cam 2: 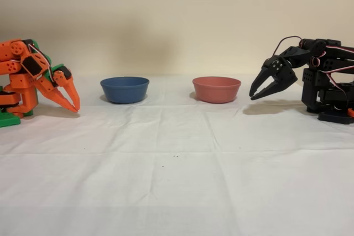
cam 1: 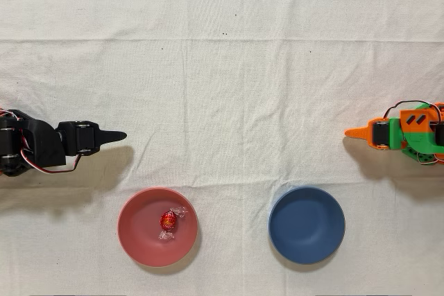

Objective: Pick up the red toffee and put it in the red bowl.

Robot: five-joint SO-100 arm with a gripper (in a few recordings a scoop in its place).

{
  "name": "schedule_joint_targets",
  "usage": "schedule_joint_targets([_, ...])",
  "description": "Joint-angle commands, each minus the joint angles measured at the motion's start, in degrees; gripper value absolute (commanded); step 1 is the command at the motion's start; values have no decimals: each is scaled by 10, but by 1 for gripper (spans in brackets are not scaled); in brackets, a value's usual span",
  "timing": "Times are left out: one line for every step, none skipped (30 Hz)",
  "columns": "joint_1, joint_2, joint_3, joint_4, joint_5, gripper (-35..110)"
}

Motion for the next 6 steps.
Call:
schedule_joint_targets([4, 8, 11, 11, 9, 1])
schedule_joint_targets([4, 8, 11, 11, 9, 1])
schedule_joint_targets([4, 8, 11, 11, 9, 1])
schedule_joint_targets([4, 8, 11, 11, 9, 1])
schedule_joint_targets([4, 8, 11, 11, 9, 1])
schedule_joint_targets([4, 8, 11, 11, 9, 1])
